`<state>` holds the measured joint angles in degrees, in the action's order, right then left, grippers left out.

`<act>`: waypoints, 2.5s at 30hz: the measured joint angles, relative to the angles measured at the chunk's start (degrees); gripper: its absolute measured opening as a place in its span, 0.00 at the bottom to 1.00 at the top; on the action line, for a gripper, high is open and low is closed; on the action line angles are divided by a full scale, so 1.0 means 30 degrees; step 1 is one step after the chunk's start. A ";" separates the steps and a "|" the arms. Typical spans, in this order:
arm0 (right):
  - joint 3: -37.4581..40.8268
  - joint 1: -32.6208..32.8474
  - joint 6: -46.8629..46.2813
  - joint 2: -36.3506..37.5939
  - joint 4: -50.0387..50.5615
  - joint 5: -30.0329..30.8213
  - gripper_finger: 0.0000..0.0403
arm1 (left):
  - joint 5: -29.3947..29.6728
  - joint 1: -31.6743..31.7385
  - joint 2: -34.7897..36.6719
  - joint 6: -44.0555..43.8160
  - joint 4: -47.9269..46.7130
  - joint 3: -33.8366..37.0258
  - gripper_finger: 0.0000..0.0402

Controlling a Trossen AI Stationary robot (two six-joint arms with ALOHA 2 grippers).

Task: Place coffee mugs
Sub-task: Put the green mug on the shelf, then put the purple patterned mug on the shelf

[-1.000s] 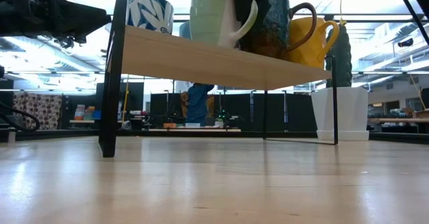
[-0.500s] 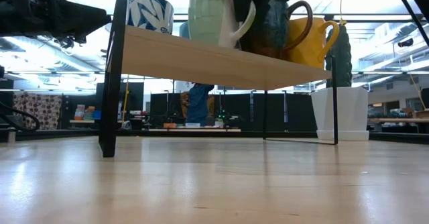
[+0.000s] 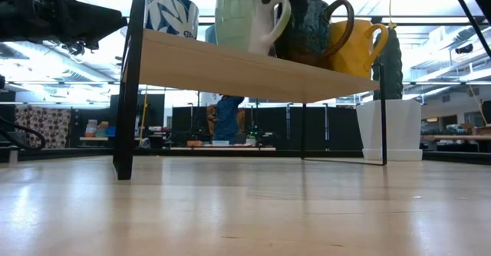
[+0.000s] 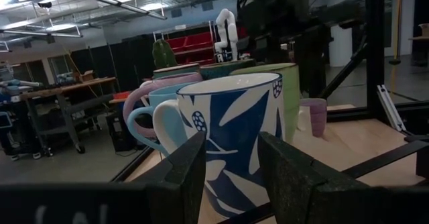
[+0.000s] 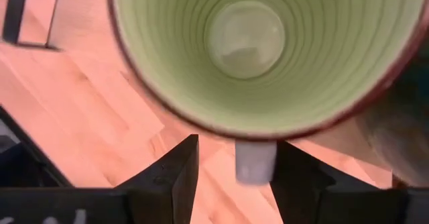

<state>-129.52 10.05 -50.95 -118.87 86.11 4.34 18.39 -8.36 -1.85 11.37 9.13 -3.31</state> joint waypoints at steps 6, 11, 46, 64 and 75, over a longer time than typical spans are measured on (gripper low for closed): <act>-0.1065 0.0261 -0.0100 0.0000 0.0779 0.0104 0.43 | 0.0000 0.0000 -0.0007 -0.0057 -0.0007 0.0000 0.35; -0.1833 0.0386 0.0298 0.0057 0.1287 0.0587 0.43 | 0.0000 -0.0007 0.0000 -0.0080 -0.0007 0.0000 0.35; 0.0110 0.5943 0.0421 0.1020 0.1281 0.2680 0.43 | -0.0007 -0.0007 0.0000 -0.0705 -0.0486 0.0000 0.35; 1.1599 0.6170 -0.5834 0.6603 0.1195 -0.0987 0.38 | 0.0000 -0.0002 -0.0005 -0.0950 -0.0614 0.0000 0.35; 1.8099 0.6159 -0.7622 0.9644 -0.1405 -0.2423 0.38 | 0.0000 -0.0003 0.0000 -0.0913 -0.0619 0.0000 0.35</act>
<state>-75.23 28.52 -73.82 -89.94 81.90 -2.93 18.39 -8.37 -1.85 8.64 7.27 -3.31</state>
